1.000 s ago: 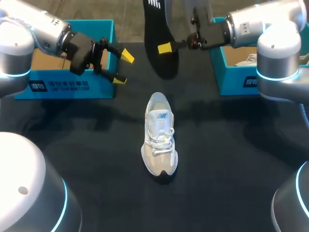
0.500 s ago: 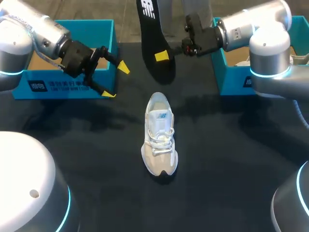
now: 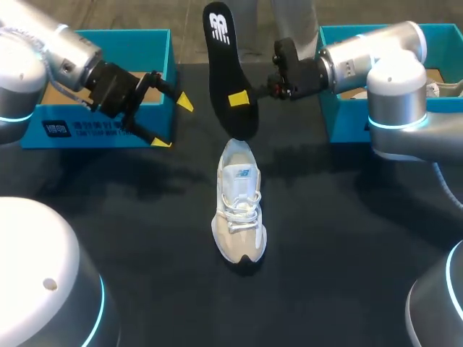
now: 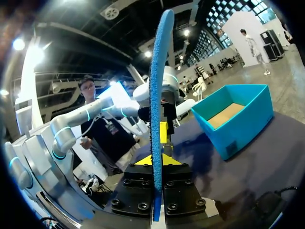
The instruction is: Take the shoe out of the shoebox, open the shoe tongue, remove and reinsert the insole, then place the shoe into the shoebox
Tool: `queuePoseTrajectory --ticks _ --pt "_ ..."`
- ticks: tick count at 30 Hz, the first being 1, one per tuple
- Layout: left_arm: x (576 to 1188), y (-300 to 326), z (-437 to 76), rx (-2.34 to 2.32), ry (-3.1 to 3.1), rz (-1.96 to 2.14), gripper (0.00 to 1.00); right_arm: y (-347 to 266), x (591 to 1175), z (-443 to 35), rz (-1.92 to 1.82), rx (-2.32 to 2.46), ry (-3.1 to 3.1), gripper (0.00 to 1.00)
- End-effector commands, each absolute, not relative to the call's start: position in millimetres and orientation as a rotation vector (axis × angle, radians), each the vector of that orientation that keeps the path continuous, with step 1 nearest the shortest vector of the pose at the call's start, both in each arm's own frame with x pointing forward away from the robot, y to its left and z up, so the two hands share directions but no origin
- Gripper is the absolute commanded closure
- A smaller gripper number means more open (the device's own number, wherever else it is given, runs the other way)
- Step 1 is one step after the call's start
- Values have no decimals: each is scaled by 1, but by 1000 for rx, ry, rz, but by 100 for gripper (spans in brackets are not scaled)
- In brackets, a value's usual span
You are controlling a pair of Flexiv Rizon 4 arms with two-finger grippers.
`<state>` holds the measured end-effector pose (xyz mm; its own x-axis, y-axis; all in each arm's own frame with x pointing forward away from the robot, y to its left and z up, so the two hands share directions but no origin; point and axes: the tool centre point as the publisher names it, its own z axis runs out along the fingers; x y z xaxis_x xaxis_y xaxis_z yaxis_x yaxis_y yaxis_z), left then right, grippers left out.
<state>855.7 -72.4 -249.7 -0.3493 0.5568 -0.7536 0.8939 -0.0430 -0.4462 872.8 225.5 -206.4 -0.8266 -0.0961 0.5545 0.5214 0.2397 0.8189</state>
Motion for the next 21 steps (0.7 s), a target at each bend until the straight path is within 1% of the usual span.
queuePoseTrajectory --ticks 1,9,21 --pt "852 -72 -248 1528 1900 -1330 0 227 874 -206 -1624 -386 -2020 100" --pt "852 -74 -247 1533 1912 -1330 0 227 874 -206 -1624 -386 -2020 100" --pt "854 -76 -237 1444 2071 -1217 0 221 880 -248 -1737 -416 -2121 100"
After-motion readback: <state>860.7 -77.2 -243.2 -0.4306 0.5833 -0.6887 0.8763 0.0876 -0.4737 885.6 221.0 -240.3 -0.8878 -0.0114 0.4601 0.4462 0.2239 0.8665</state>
